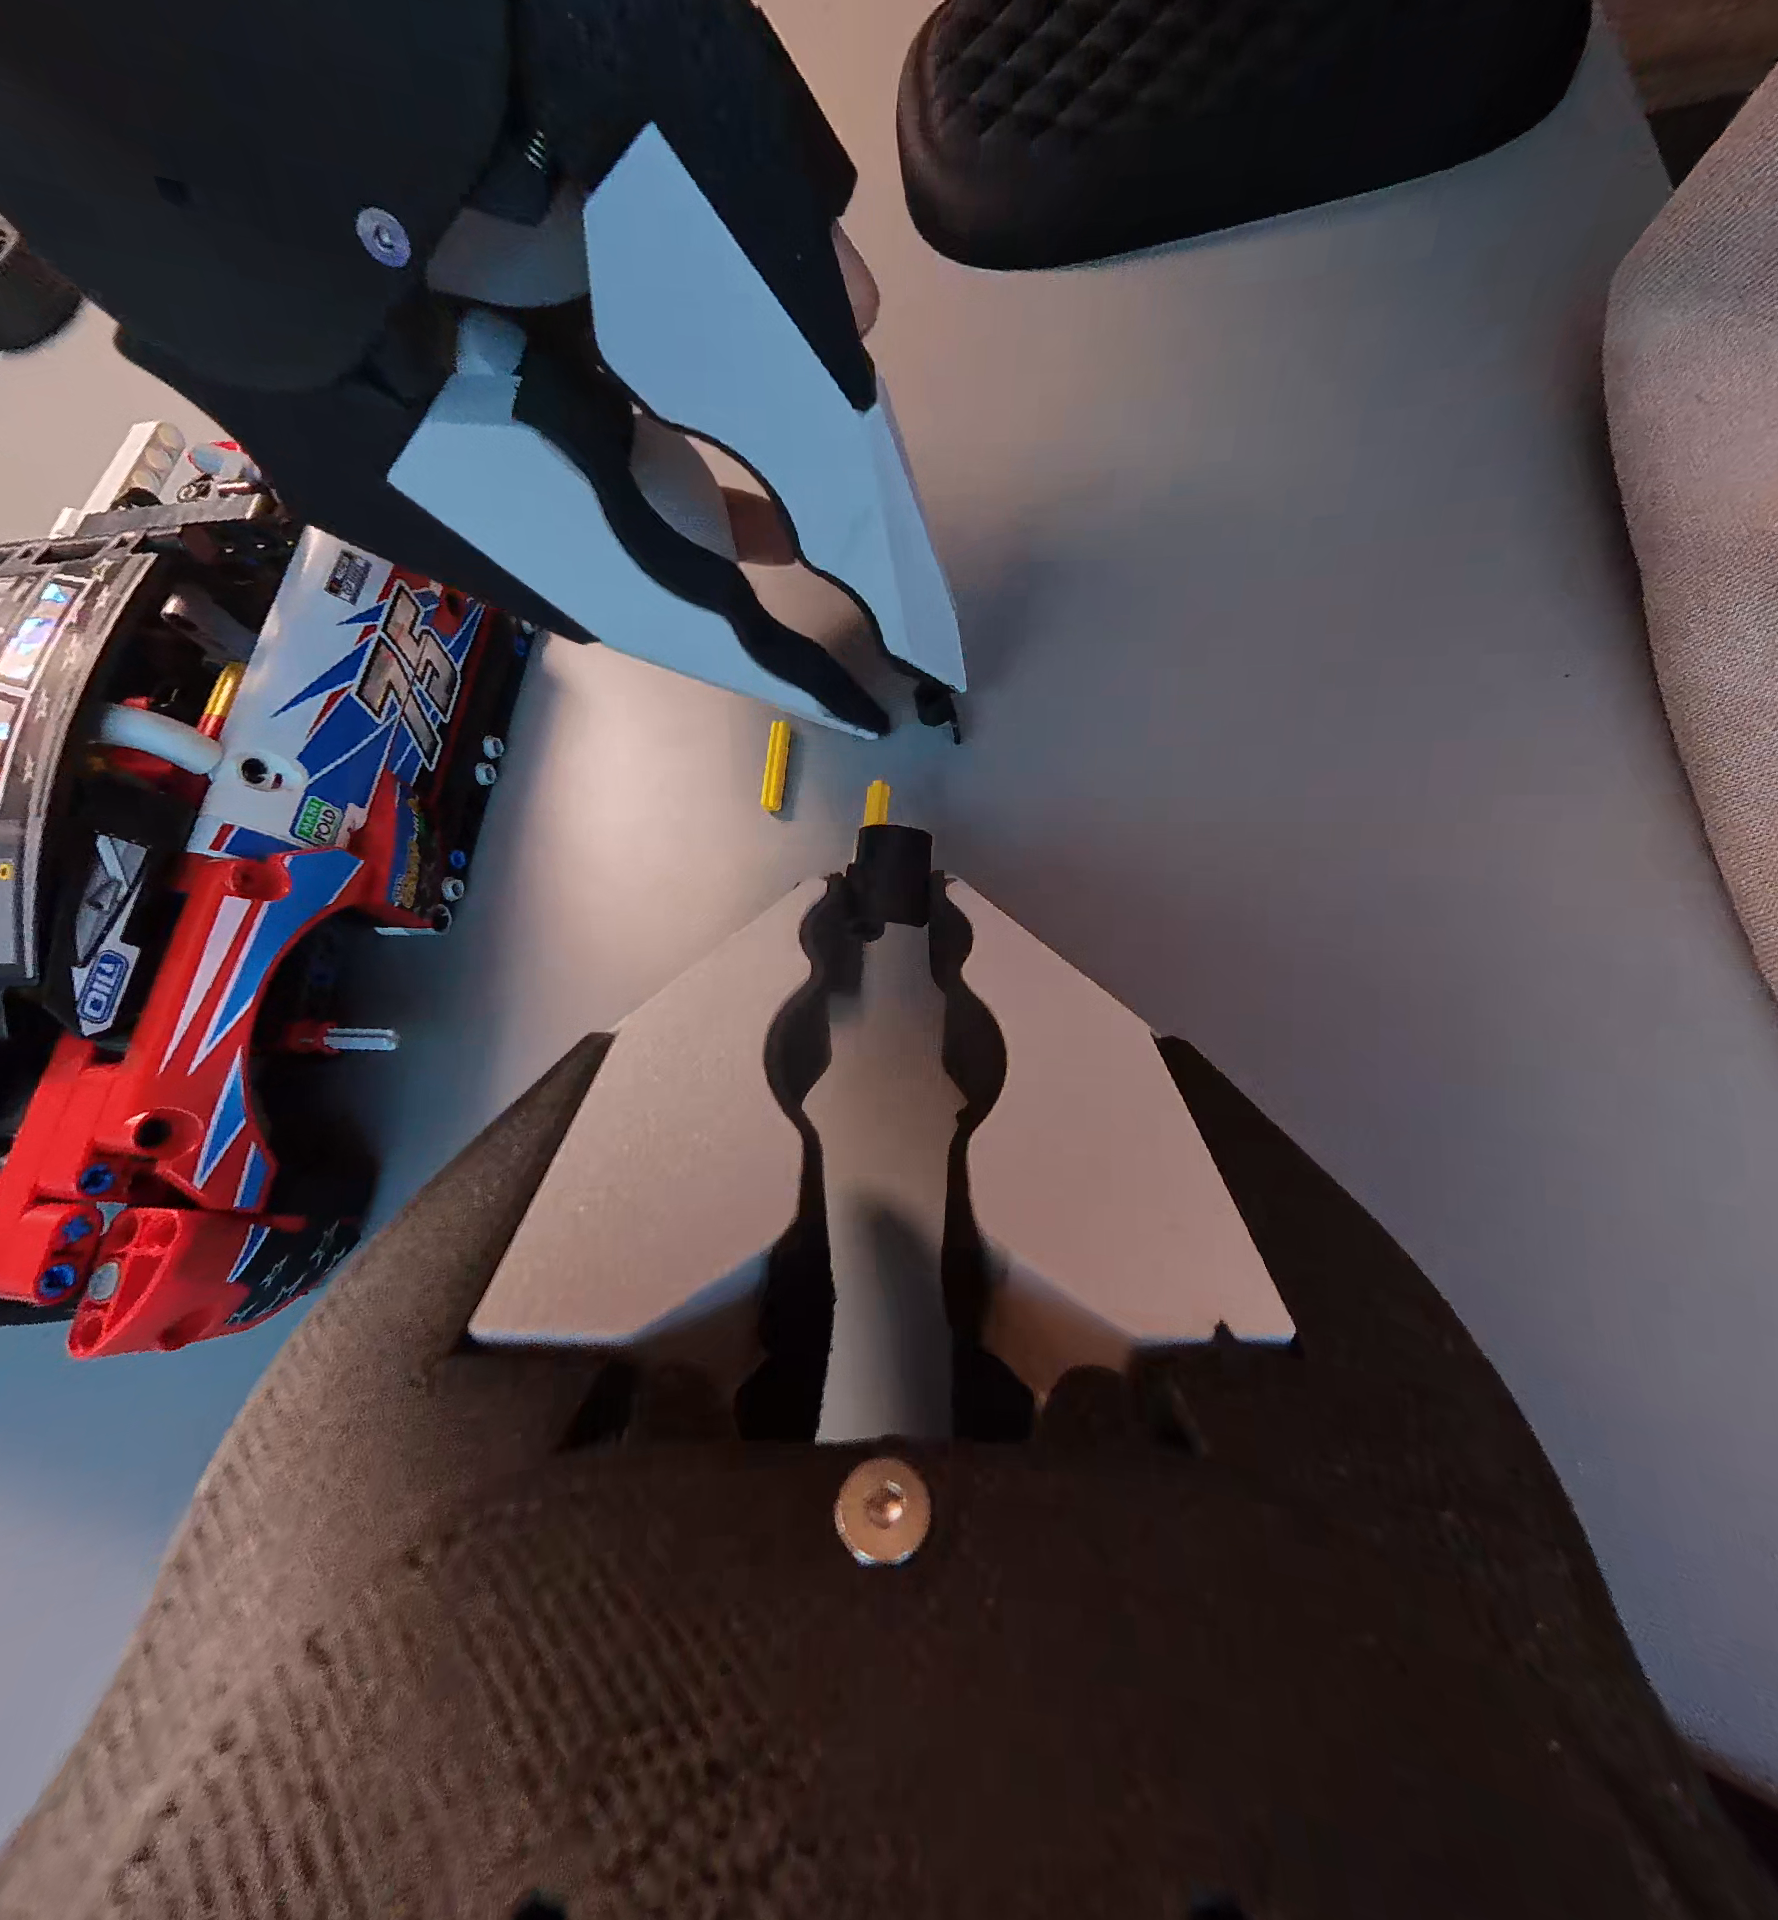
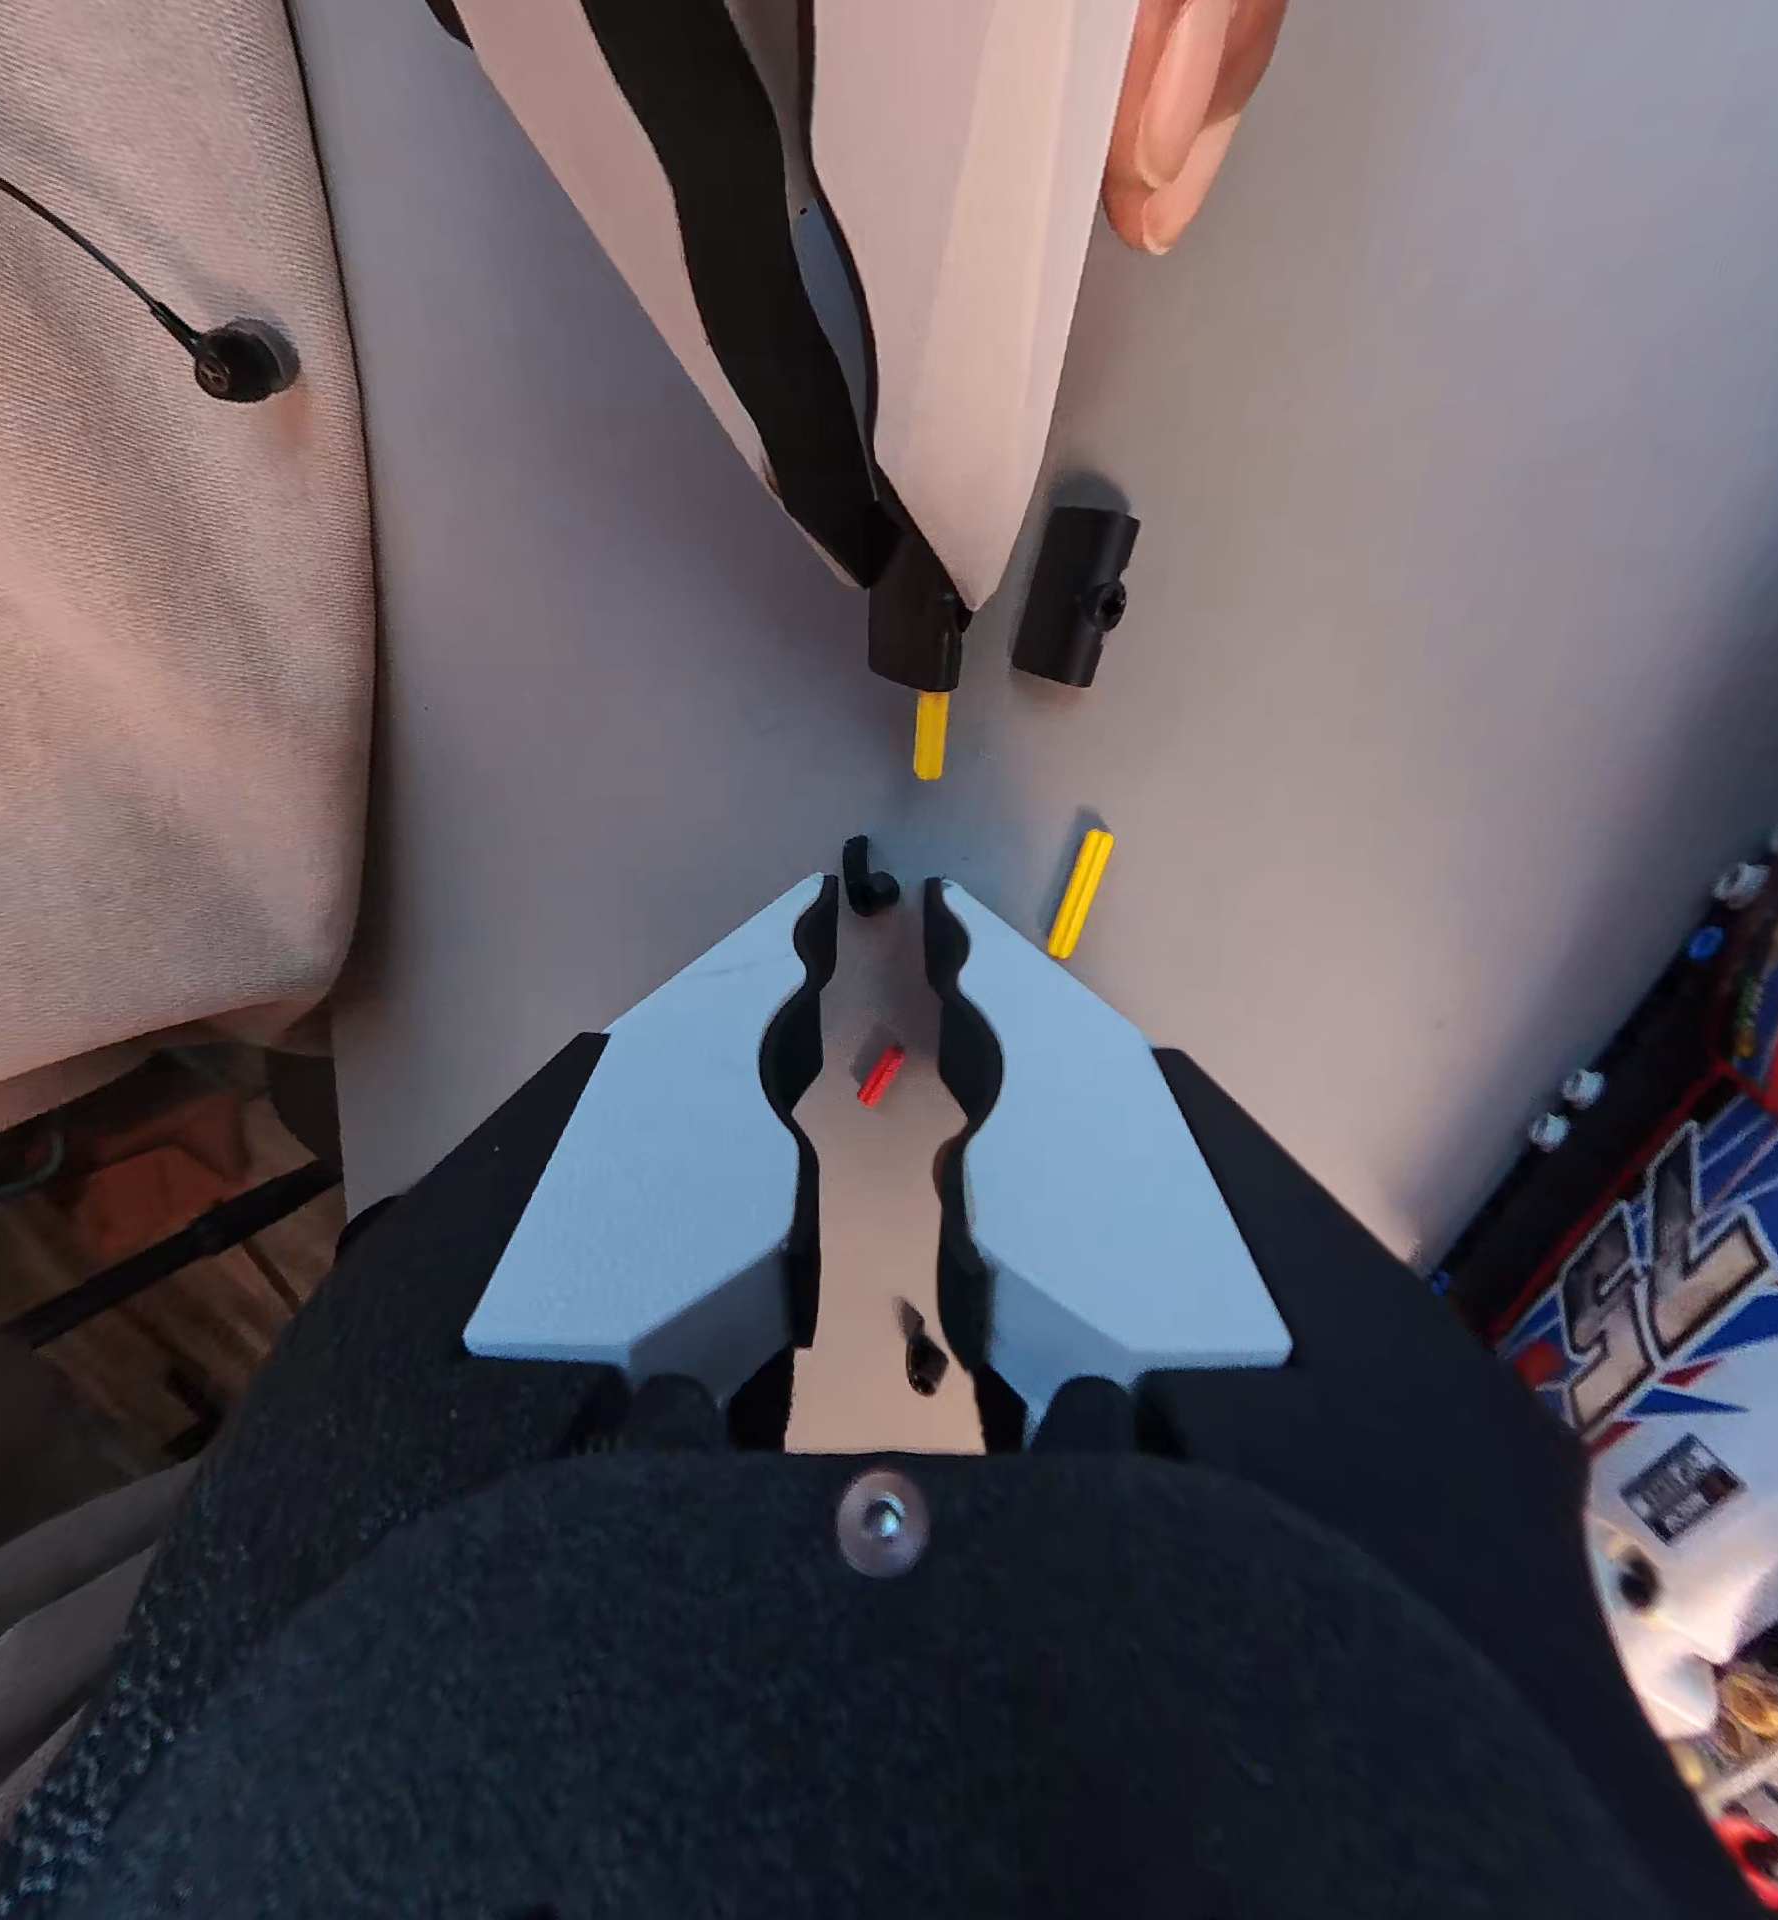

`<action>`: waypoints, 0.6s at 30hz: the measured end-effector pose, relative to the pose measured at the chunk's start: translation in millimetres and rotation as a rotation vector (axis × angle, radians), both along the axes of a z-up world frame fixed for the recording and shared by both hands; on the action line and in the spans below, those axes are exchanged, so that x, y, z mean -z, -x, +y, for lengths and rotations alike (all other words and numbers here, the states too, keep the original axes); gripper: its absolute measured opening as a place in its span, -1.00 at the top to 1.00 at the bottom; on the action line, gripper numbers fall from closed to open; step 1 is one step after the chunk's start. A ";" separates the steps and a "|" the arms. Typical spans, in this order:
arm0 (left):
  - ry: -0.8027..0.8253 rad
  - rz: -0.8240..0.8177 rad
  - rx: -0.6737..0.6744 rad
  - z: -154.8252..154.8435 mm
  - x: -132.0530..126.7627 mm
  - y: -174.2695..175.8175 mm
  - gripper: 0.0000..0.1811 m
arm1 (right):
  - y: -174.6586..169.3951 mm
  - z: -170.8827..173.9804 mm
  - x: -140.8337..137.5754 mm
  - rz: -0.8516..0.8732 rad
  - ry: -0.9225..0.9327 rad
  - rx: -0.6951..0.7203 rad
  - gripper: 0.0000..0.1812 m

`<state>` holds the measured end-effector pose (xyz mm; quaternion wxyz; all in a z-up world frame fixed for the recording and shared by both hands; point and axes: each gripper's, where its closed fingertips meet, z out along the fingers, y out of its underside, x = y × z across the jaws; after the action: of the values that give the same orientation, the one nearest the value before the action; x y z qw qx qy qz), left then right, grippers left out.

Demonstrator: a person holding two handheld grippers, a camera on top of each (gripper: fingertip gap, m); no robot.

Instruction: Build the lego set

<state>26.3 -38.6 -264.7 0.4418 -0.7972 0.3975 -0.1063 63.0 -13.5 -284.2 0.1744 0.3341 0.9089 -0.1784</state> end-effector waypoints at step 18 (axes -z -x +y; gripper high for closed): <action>0.003 -0.009 0.018 -1.7 -1.0 -3.2 0.85 | 2.0 -2.6 -7.9 0.735 -0.057 0.185 0.94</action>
<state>29.6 -40.4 -263.6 0.4415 -0.7938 0.4023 -0.1145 60.9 -16.1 -276.3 -0.1896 0.3330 0.8815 -0.2761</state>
